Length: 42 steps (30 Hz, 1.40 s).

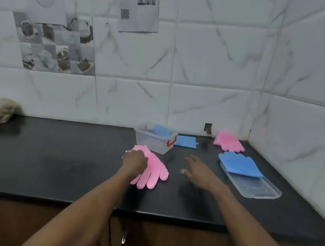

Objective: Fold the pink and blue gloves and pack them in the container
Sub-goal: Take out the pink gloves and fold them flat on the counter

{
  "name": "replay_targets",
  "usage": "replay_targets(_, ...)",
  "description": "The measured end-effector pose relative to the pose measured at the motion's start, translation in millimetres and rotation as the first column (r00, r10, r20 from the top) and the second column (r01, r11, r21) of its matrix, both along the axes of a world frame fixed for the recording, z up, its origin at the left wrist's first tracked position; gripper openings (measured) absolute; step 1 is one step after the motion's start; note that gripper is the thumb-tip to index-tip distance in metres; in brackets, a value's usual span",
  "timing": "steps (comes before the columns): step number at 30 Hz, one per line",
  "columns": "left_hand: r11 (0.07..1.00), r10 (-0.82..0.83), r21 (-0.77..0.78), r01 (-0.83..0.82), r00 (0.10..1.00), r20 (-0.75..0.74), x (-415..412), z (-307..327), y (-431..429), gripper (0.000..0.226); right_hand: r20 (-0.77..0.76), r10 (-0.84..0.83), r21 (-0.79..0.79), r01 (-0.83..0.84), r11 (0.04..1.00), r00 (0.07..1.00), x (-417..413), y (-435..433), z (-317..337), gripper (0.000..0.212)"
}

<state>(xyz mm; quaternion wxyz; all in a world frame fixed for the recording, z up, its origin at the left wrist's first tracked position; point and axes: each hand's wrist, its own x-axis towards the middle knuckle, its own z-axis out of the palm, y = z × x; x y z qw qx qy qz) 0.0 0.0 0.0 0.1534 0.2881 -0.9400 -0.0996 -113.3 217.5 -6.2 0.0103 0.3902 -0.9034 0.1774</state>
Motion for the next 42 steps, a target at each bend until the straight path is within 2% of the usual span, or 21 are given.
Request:
replay_targets(2,0.994,0.057,0.092,-0.059,0.998,0.021,-3.2,-11.5,1.6,0.039,0.069,0.011,0.007,-0.011,1.0,0.998,6.8,3.3,-16.6,0.063)
replay_targets(5,0.986,0.1,0.132,-0.102,0.995,0.024,-12.4,-27.5,3.5,0.039,0.094,-0.042,-0.027,0.045,0.999,0.995,12.9,5.5,-41.0,0.06)
replay_targets(7,0.98,0.16,0.123,-0.159,0.987,0.001,-16.0,-33.8,4.6,0.041,0.077,-0.082,-0.079,0.088,0.993,0.994,13.6,3.8,-41.0,0.057)
replay_targets(9,0.967,0.221,0.138,-0.213,0.974,-0.05,-16.5,-40.2,3.9,0.044,0.044,-0.099,-0.053,0.101,0.993,0.994,13.7,1.4,-40.4,0.055)
replay_targets(11,0.94,0.254,0.259,-0.224,0.963,-0.087,-15.2,-40.1,-0.4,0.043,0.009,-0.106,-0.026,0.106,0.994,0.994,13.4,0.0,-42.3,0.053)
replay_targets(14,0.874,0.216,0.461,-0.155,0.973,-0.083,-13.6,-27.3,-19.9,0.04,-0.015,-0.111,-0.028,0.111,0.993,0.994,8.3,0.0,-45.5,0.05)
replay_targets(17,0.718,0.178,0.692,-0.075,0.981,-0.079,-5.0,-10.4,-39.2,0.045,-0.028,-0.111,-0.037,0.11,0.993,0.993,3.7,-1.4,-48.4,0.047)
replay_targets(19,0.668,0.138,0.74,-0.072,0.99,-0.027,3.4,-2.9,-47.5,0.043,-0.043,-0.104,-0.037,0.103,0.994,0.994,3.2,-2.7,-49.6,0.046)
replay_targets(21,0.658,0.085,0.744,-0.117,0.993,0.081,8.7,1.3,-51.1,0.042,-0.054,-0.096,-0.04,0.094,0.995,0.994,4.2,-3.3,-49.4,0.042)
replay_targets(23,0.645,0.039,0.755,-0.12,0.991,0.125,9.9,3.2,-52.9,0.045,-0.05,-0.096,-0.04,0.094,0.995,0.994,6.8,-3.1,-48.1,0.04)
replay_targets(25,0.687,0.017,0.722,-0.085,0.995,0.101,9.1,8.4,-53.5,0.045,-0.055,-0.098,-0.043,0.096,0.994,0.994,9.8,-2.4,-46.1,0.038)
replay_targets(27,0.755,-0.022,0.656,-0.025,0.998,0.064,9.1,18.9,-54.0,0.035,-0.07,-0.098,-0.051,0.094,0.994,0.993,13.2,-0.9,-44.3,0.036)
replay_targets(30,0.799,-0.118,0.597,0.068,0.992,0.045,8.8,40.3,-53.9,0.028,-0.093,-0.092,-0.06,0.087,0.994,0.991,16.6,2.3,-44.1,0.036)
replay_targets(34,0.874,-0.233,0.44,0.204,0.972,0.012,6.2,75.7,-54.3,0.02,-0.072,-0.052,-0.106,0.044,0.993,0.996,18.3,5.2,-43.5,0.043)
replay_targets(38,0.908,-0.356,0.248,0.339,0.934,0.025,1.6,121.3,-45.9,0.024,0.031,-0.022,-0.326,0.031,0.945,0.999,20.3,1.7,-29.0,0.048)
replay_targets(42,0.892,-0.448,0.129,0.432,0.885,0.13,-4.1,167.5,-31.1,0.034,0.152,-0.068,-0.531,0.139,0.836,0.986,24.7,-20.5,3.1,0.057)
